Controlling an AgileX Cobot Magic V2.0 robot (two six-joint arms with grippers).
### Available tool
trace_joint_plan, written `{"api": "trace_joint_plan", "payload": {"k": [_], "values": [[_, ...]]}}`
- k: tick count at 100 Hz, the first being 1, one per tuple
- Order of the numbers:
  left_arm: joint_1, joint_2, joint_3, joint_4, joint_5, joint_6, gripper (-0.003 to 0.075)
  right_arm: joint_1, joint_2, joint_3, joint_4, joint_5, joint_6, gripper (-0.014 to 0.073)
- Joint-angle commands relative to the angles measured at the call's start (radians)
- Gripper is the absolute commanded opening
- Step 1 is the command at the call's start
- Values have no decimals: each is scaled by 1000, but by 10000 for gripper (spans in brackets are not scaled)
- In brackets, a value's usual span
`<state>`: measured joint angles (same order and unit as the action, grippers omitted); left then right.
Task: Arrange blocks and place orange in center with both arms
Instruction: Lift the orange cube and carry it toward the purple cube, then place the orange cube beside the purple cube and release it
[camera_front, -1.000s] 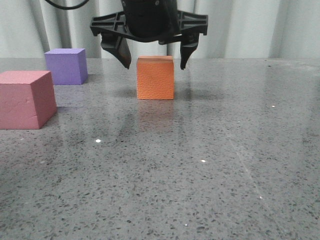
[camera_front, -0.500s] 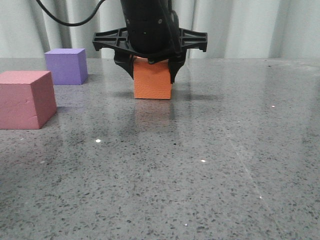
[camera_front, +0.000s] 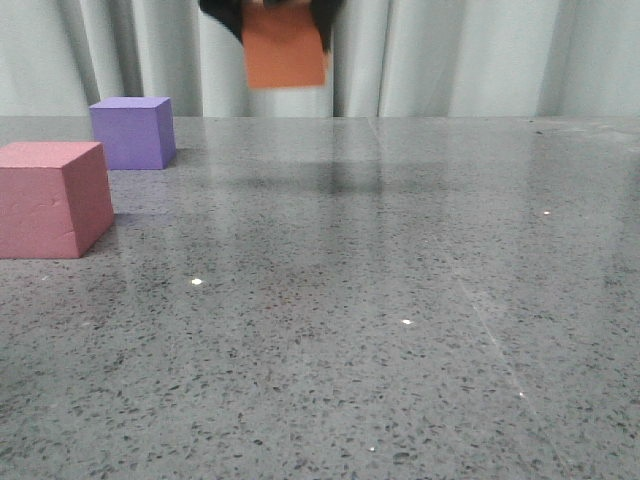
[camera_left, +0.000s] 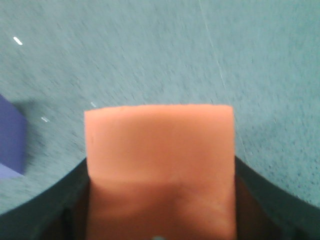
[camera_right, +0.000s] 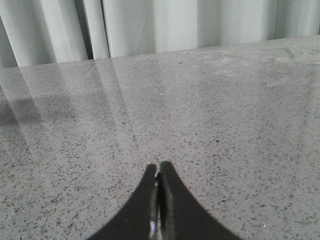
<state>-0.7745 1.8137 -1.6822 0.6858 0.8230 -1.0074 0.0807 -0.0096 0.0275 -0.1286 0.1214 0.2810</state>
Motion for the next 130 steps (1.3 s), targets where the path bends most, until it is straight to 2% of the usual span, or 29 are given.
{"api": "trace_joint_plan", "payload": {"k": [1,17,45,57,77,130], "values": [[5,-107,15,89,-24,-26,138,-6,-25,-14,-3,-87,-10,-120],[52,-213,162,152,-27,-73,138,-6,-25,-14,-3,-87,-10,-120],[209,-346,391,130,-140,-75,138,-6,-25,-14,-3,-87,-10,-120],[255,-348,414,120,-180,-70,138,-6,-25,-14,-3,-87,-10,-120],[271,-346,440,129,-259,-63,138,-6,-25,-14,-3,-87,-10,-120],[284,-227,448,129,-243,-63,138,-6,-25,-14,-3,-87,-10,-120]]}}
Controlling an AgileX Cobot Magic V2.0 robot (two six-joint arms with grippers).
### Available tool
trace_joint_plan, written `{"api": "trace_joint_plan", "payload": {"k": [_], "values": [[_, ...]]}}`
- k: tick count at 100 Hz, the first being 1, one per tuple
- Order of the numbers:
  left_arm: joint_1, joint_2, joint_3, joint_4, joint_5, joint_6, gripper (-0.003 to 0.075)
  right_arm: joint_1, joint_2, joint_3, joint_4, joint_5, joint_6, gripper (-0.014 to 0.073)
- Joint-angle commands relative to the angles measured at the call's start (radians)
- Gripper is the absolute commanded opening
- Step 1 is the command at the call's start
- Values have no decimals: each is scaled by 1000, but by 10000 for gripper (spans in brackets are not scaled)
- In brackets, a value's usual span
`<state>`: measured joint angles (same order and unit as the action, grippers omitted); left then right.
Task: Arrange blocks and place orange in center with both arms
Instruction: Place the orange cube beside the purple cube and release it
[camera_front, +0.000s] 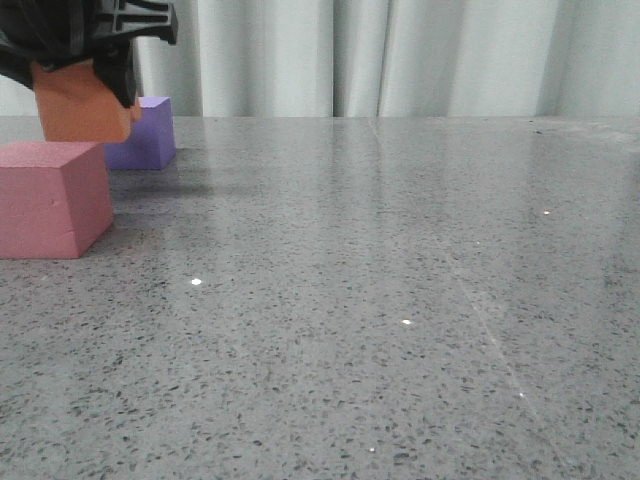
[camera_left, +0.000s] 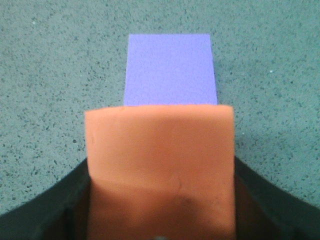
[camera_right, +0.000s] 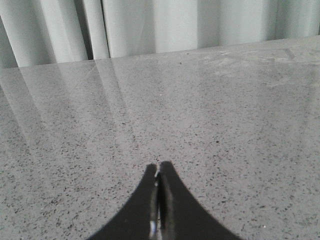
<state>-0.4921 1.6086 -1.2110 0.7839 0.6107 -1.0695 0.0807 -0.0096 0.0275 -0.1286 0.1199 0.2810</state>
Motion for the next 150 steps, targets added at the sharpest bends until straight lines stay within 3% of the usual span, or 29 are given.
{"api": "trace_joint_plan", "payload": {"k": [1,72,82,94,101,150], "values": [[1,-21,-23,31,-30,-1,138,-6,-25,-14,-3,-86,-10,-120],[1,84,-23,7,-35,32,144,-6,-25,-14,-3,-86,-10,-120],[1,84,-23,3,-49,48,228,-6,-25,-14,-3,-86,-10,-120],[1,82,-23,1,-58,48,456,-6,-25,-14,-3,-86,-10,-120],[1,76,-23,-3,-58,48,542,-6,-25,-14,-3,-86,-10,-120],[1,31,-25,-7,-45,52,553,-6,-25,-14,-3,-86,-10,-120]]}}
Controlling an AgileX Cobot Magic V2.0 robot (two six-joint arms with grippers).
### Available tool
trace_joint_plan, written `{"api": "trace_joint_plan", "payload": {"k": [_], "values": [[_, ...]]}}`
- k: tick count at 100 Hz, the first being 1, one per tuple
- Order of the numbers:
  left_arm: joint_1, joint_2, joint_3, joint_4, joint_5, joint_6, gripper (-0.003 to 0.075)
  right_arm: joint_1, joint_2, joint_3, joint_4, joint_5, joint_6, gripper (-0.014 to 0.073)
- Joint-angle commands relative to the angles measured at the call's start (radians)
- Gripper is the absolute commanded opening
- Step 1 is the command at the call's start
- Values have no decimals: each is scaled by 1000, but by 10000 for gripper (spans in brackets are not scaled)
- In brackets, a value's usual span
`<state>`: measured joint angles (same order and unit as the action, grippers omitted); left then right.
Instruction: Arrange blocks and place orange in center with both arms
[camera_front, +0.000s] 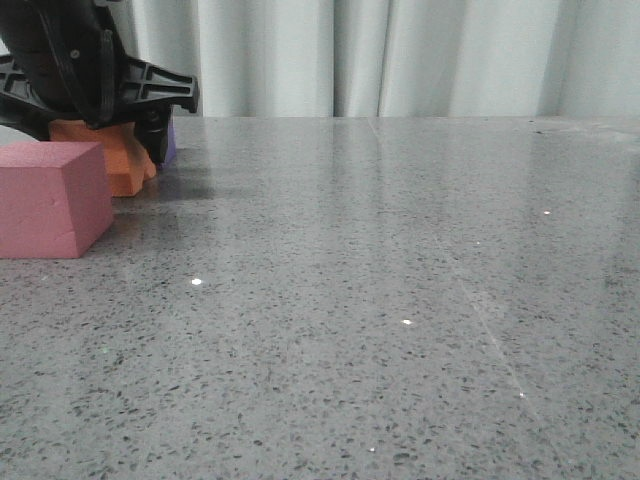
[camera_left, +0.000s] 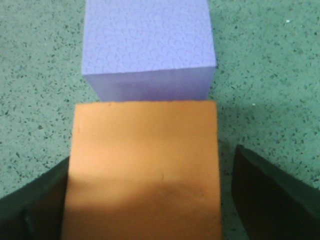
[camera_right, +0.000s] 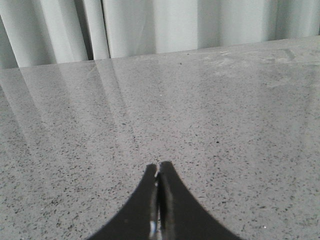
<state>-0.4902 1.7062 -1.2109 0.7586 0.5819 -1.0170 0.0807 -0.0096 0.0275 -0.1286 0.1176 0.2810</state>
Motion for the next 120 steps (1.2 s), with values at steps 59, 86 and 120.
{"api": "trace_joint_plan", "payload": {"k": [59,86,120], "values": [[-1,-487,-6,27,51,107,531,-6,-25,-14,-3,-84,-10,-120],[-1,-776,170,71,51,107,293,-6,-25,-14,-3,-84,-10,-120],[-1,-1141,499,72,53,105,-19,-6,-25,-14,-3,-84,-10,-120]]}}
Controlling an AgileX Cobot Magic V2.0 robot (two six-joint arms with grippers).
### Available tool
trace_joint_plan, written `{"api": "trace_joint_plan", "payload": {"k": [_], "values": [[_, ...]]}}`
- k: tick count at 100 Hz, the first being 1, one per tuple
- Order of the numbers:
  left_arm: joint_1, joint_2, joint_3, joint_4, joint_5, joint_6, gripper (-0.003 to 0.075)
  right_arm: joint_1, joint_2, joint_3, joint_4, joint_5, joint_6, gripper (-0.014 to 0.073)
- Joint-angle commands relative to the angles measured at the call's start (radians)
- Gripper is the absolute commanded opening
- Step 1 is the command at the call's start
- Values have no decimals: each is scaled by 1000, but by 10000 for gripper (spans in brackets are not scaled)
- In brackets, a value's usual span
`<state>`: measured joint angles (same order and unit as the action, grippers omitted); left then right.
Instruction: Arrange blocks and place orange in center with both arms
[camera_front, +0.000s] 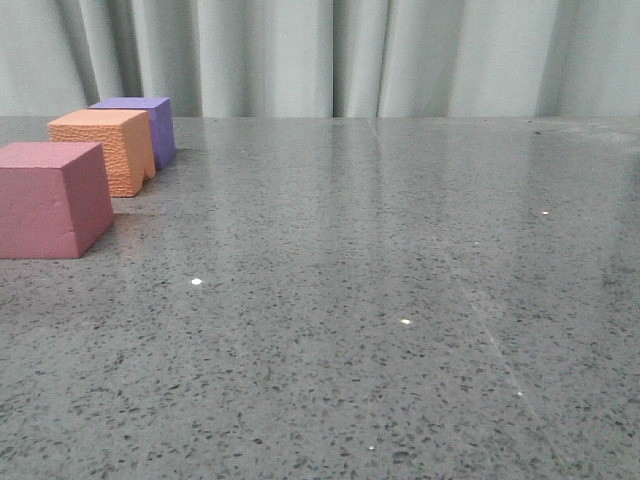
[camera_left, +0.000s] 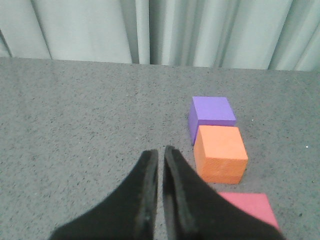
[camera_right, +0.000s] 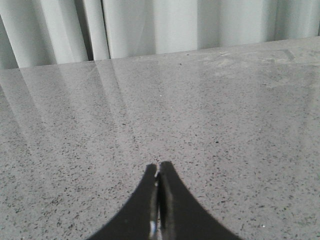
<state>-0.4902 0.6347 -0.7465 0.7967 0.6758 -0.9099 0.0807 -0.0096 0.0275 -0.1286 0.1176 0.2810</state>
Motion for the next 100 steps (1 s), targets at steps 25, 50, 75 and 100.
{"api": "trace_joint_plan", "payload": {"k": [25,50,75,100], "values": [[-1,-207,163,30,32,-2,-19,-6,-25,-14,-3,-84,-10,-120],[-1,-214,177,14,90,-2,-19,-6,-25,-14,-3,-84,-10,-120],[-1,-214,177,14,90,-2,-19,-6,-25,-14,-3,-84,-10,-120],[-1,-214,183,75,24,-2,-19,-6,-25,-14,-3,-84,-10,-120]]}}
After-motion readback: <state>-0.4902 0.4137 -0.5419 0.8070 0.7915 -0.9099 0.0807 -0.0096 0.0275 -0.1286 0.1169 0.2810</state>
